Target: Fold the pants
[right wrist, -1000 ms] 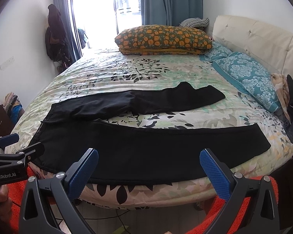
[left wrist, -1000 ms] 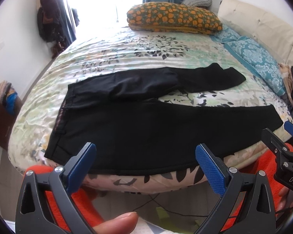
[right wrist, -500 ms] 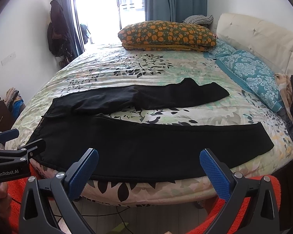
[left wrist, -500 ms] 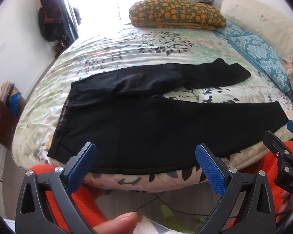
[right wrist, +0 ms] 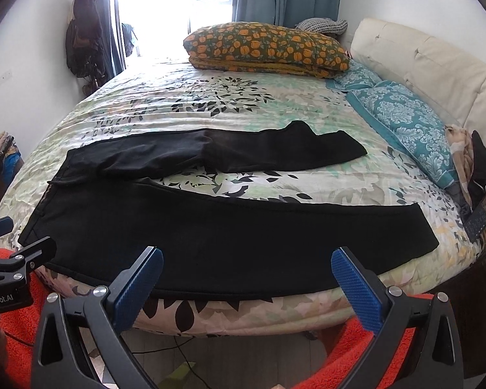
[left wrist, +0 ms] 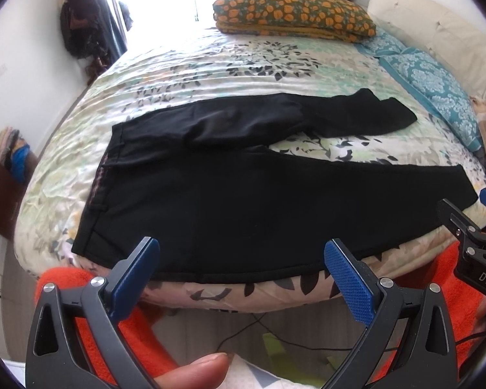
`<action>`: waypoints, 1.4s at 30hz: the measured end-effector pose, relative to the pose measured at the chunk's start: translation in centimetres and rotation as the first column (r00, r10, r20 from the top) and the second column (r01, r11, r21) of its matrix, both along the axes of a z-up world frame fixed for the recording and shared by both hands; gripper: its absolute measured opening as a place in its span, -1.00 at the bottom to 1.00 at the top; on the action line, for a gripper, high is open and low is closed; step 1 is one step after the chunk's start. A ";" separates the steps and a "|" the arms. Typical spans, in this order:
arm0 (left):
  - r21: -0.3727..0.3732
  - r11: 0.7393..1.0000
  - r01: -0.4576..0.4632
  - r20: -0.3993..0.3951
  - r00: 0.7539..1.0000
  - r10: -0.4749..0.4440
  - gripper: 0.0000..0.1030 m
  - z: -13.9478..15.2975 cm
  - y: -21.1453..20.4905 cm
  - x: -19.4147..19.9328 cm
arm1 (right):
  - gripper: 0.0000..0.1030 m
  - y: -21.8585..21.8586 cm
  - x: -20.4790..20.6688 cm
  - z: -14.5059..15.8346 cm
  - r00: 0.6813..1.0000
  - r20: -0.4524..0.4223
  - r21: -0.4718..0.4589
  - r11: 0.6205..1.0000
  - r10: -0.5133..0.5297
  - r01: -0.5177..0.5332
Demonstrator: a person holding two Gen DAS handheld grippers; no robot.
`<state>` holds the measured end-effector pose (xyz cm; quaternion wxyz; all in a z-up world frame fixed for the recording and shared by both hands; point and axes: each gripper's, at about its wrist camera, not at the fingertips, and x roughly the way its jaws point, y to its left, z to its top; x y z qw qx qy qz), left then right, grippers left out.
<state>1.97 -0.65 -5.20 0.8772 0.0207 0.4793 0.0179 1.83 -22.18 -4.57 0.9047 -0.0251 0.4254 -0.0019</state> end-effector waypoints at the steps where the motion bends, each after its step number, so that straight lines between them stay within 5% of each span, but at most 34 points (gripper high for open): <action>1: 0.003 1.000 -0.001 -0.002 1.000 0.001 0.98 -0.1 0.0 0.2 | 1.00 -0.2 0.4 0.0 1.000 0.002 -0.016 1.000 -0.003 0.003; 23: 0.049 0.997 -0.057 -0.013 0.998 0.058 0.98 -0.7 0.3 3.3 | 1.00 2.4 5.9 1.4 0.997 0.056 -0.204 0.978 0.058 -0.046; 31: 0.061 0.994 -0.094 -0.003 0.996 0.095 0.98 -1.3 1.2 6.6 | 1.00 0.3 8.1 -1.0 0.987 -0.006 -0.046 0.986 0.161 -0.161; 35: -0.001 0.995 -0.099 -0.002 0.995 0.099 0.98 -1.3 0.5 10.3 | 1.00 -0.2 9.8 -1.7 0.975 0.005 0.002 0.975 0.222 -0.222; 39: -0.029 0.994 -0.103 0.013 0.995 0.103 0.98 -1.3 -0.5 14.4 | 1.00 -3.5 15.3 -2.2 0.964 0.020 0.151 0.953 0.264 -0.264; 42: -0.017 0.992 -0.125 0.033 0.991 0.126 0.98 -1.7 -0.3 16.3 | 1.00 -10.0 22.9 -4.4 0.987 -0.016 0.128 0.980 0.158 -0.155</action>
